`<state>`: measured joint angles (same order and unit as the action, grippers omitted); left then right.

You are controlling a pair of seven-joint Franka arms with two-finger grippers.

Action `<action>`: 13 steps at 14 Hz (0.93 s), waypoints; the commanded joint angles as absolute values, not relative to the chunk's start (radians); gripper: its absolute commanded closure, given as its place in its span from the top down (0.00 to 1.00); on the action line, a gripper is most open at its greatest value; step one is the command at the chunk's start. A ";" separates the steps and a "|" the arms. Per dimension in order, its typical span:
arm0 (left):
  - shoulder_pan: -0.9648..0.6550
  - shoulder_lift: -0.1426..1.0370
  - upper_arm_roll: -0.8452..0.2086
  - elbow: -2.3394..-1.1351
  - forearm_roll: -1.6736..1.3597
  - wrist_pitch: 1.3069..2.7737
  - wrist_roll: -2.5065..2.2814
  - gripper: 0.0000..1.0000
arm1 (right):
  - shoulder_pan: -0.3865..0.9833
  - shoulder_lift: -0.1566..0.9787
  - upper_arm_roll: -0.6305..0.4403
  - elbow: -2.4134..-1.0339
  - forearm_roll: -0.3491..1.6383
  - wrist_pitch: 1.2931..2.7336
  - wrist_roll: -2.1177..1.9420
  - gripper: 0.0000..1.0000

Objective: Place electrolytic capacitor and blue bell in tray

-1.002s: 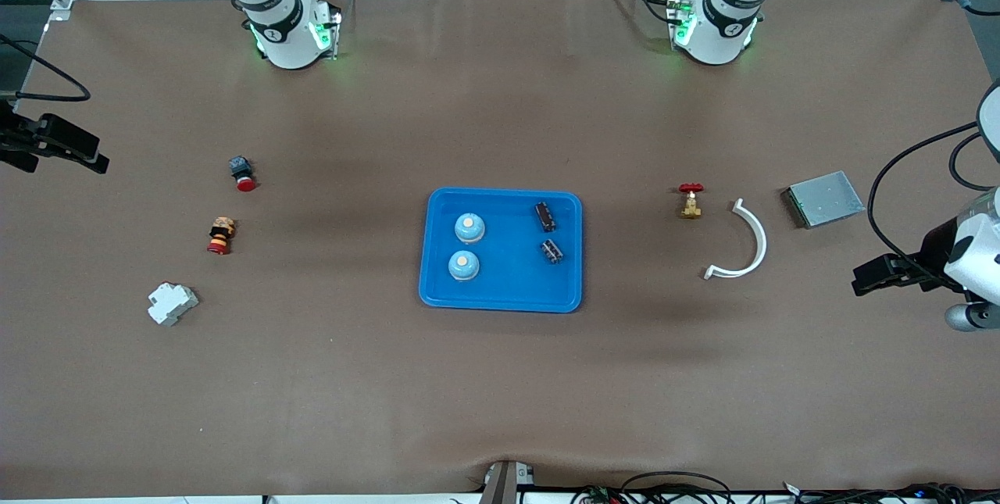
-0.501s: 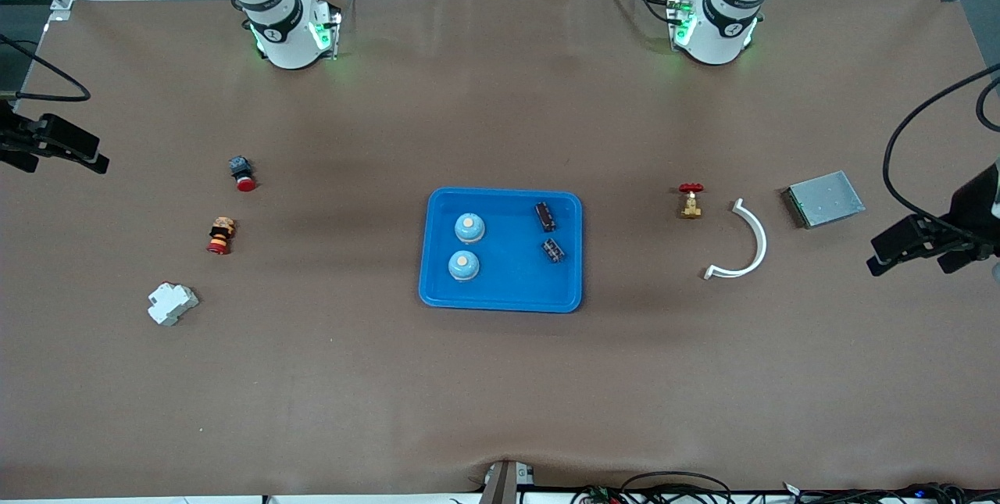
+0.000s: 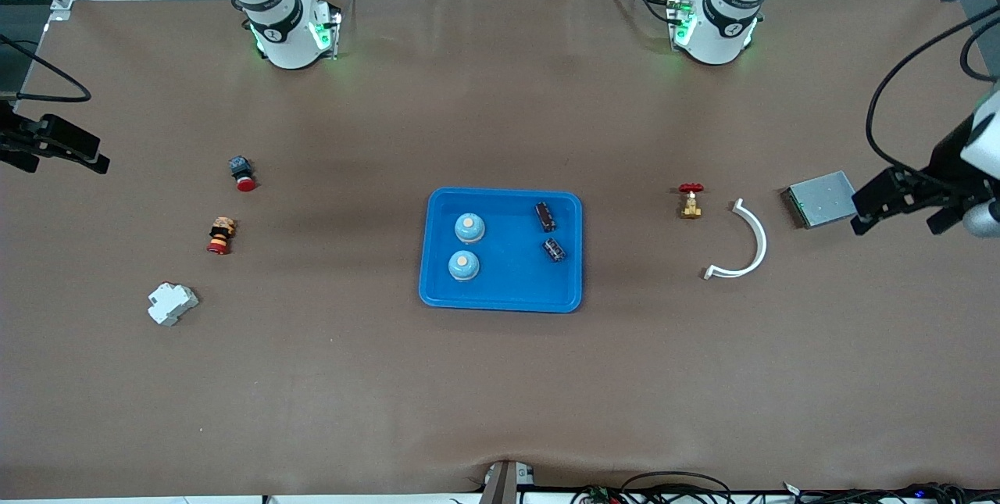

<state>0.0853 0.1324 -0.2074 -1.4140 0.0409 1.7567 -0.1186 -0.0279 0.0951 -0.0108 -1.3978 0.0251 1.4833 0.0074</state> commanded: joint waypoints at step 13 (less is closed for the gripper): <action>0.026 0.034 -0.163 -1.496 0.011 1.736 -0.112 1.00 | -0.044 0.066 0.000 -1.428 0.017 1.489 -0.002 1.00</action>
